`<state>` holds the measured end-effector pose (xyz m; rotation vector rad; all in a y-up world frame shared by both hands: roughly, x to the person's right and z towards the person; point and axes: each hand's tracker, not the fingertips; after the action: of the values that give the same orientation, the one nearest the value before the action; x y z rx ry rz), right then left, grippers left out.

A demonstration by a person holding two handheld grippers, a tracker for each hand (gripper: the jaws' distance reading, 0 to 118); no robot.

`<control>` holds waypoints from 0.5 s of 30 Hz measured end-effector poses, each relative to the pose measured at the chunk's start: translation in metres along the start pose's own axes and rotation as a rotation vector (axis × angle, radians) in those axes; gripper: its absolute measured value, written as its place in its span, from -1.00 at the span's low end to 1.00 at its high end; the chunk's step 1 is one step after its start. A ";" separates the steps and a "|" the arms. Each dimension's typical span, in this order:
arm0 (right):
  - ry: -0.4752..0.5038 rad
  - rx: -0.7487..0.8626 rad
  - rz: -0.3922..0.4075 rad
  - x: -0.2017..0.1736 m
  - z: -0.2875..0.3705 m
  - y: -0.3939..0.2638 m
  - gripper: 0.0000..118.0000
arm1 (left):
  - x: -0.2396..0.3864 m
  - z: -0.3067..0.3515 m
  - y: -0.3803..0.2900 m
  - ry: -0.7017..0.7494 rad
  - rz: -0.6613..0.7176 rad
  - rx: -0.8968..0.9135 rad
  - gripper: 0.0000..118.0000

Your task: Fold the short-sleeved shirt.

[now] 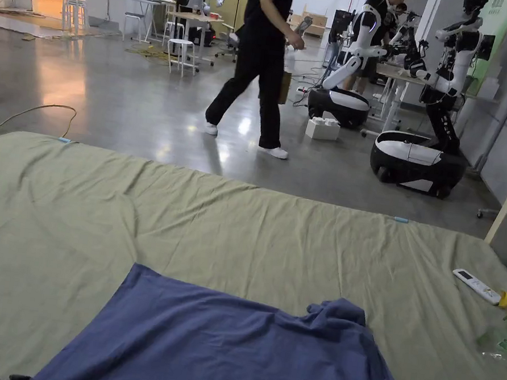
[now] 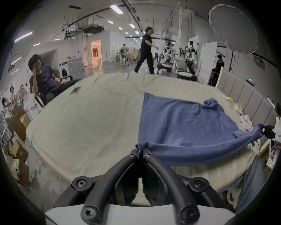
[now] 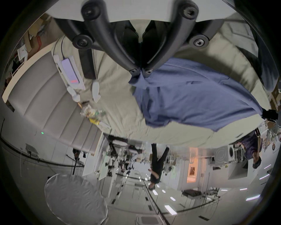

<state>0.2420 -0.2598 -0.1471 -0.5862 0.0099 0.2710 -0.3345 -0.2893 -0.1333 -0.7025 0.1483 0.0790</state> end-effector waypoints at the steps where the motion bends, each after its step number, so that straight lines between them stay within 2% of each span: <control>1: 0.017 -0.044 -0.012 -0.001 -0.004 -0.007 -0.96 | 0.004 0.000 -0.003 0.001 -0.022 -0.024 -0.95; 2: -0.010 -0.031 0.016 -0.001 -0.005 -0.009 -0.96 | 0.006 -0.002 -0.007 0.005 -0.041 -0.048 -0.95; 5: -0.008 -0.081 0.033 -0.001 -0.010 -0.018 -0.96 | 0.009 0.000 -0.011 0.014 -0.048 -0.055 -0.95; 9: 0.000 -0.141 0.019 -0.001 -0.018 -0.022 -0.96 | 0.010 -0.008 -0.016 0.021 -0.082 -0.095 -0.95; 15: 0.011 -0.266 0.056 -0.011 -0.038 -0.037 -0.95 | 0.020 -0.033 -0.020 0.043 -0.137 -0.228 -0.95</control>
<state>0.2440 -0.3131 -0.1575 -0.8525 0.0007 0.3264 -0.3155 -0.3255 -0.1490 -0.9399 0.1328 -0.0511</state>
